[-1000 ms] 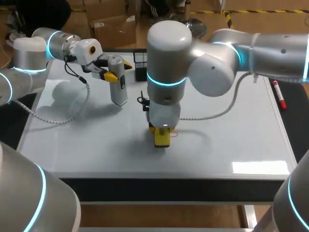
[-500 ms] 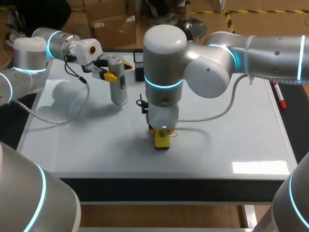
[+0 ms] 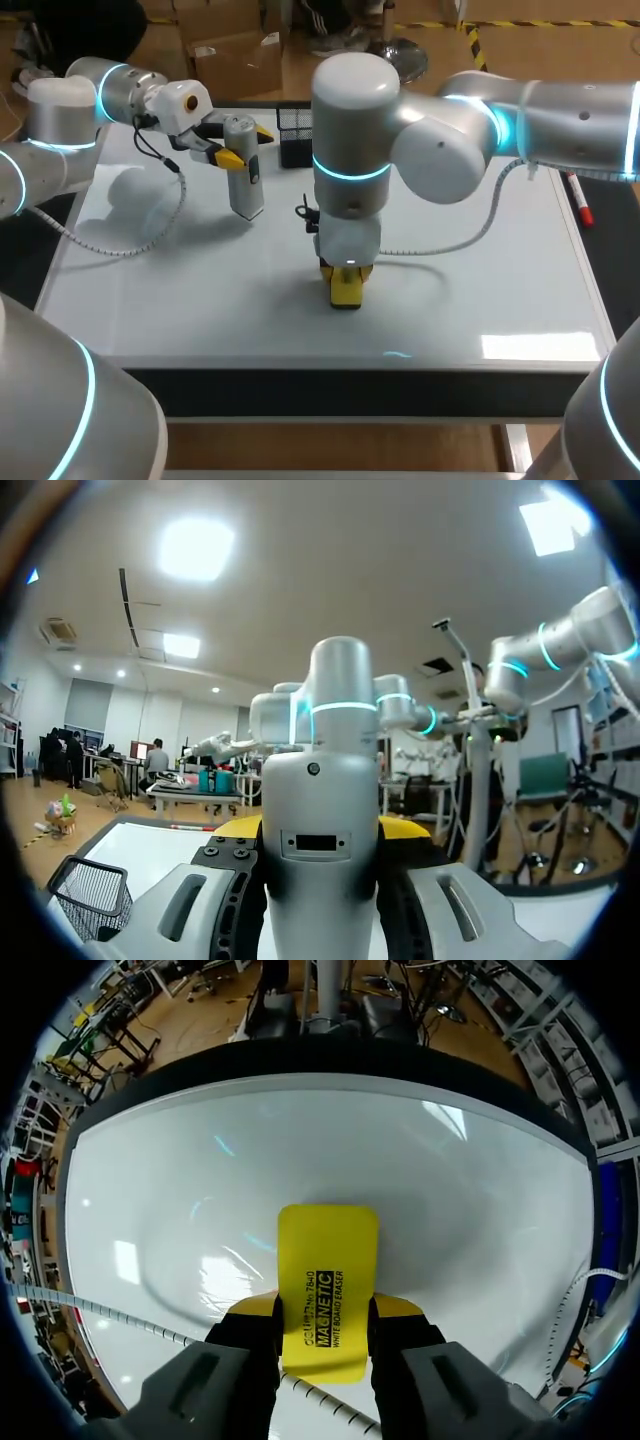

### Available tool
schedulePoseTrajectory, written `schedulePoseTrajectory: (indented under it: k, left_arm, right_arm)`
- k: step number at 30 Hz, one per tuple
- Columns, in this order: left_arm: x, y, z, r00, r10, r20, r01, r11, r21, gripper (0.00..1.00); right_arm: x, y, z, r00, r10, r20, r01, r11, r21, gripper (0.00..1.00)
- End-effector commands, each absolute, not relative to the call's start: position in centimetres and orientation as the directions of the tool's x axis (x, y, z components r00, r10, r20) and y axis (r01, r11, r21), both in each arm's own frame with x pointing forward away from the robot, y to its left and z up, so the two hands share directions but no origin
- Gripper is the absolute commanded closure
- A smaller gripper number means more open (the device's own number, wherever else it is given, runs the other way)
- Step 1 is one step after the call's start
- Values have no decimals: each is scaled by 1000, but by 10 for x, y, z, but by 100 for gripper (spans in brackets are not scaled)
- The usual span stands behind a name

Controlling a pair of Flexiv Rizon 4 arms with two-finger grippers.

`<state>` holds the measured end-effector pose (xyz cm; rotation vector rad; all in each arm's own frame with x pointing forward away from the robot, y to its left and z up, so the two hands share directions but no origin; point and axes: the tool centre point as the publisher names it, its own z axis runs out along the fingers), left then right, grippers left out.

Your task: Pick up the inspection probe, press it on each red-marked spot on the whiteboard one by one, put down the probe, pick up the eraser, and wipe off all the red marks.

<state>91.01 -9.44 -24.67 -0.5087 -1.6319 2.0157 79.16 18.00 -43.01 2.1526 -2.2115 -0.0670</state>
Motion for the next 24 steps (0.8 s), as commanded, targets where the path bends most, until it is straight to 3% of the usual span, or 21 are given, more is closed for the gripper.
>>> schedulePoseTrajectory:
  k: [1, 24]
  left_arm:
    - [911, -94, -245, -806, 591, 20, -142, -160, -977, 100]
    - [911, -94, -245, -806, 591, 20, -142, -160, -977, 100]
  right_arm:
    - [793, 166, -435, -36, -999, 9, -997, 37, 68, 100]
    - [796, 95, -427, -190, -981, 37, -980, 192, 61, 100]
